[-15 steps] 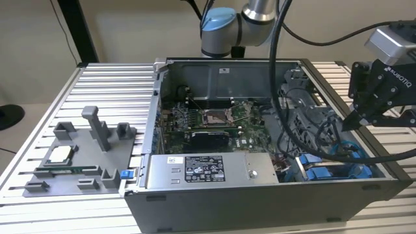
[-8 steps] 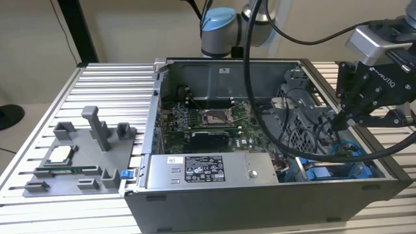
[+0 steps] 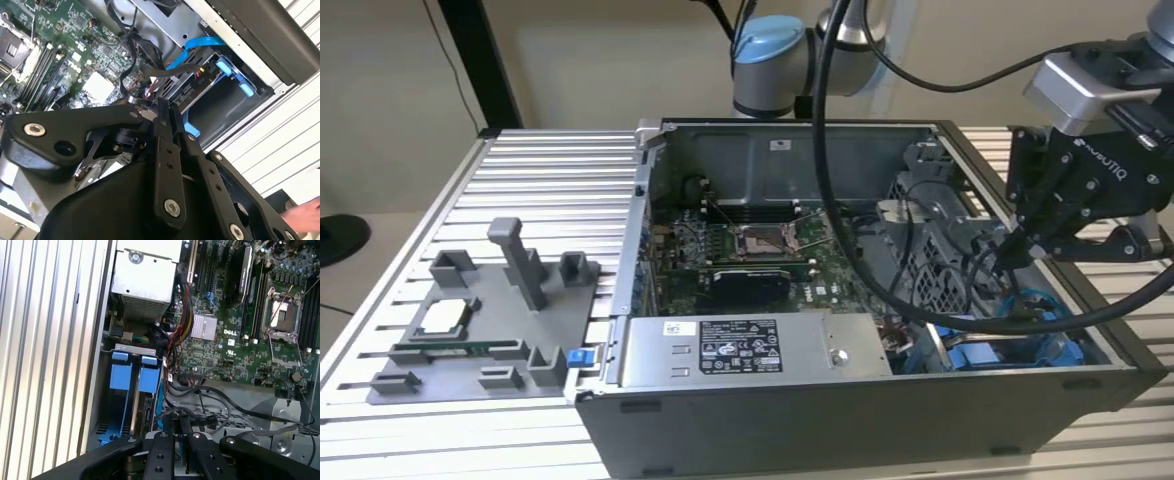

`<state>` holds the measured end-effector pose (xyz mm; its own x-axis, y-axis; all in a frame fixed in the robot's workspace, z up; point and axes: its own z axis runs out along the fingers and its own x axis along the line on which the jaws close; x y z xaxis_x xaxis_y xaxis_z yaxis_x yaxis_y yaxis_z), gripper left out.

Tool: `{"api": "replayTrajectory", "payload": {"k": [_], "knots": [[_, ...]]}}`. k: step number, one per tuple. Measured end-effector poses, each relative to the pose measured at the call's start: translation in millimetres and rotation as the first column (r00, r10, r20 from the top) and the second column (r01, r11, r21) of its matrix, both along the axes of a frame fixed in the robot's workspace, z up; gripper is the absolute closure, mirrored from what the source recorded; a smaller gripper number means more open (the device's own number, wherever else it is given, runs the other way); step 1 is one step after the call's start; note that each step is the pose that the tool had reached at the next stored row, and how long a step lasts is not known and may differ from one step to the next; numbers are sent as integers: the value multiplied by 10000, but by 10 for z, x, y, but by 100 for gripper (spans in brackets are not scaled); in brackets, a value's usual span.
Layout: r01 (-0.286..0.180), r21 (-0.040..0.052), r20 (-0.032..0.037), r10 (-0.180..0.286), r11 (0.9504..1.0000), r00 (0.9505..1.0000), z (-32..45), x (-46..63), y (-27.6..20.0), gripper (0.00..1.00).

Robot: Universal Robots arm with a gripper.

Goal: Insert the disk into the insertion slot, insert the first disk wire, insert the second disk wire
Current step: 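Insert the second disk wire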

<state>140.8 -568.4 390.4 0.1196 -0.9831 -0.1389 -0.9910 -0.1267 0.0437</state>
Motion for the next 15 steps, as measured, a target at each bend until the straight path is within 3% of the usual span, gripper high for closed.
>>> {"api": "replayTrajectory", "payload": {"k": [4, 15], "knots": [[0, 0, 0, 0, 10000, 10000, -2, 0, -30, 100], [0, 1, 0, 0, 10000, 10000, -10, 0, -218, 100]]}}
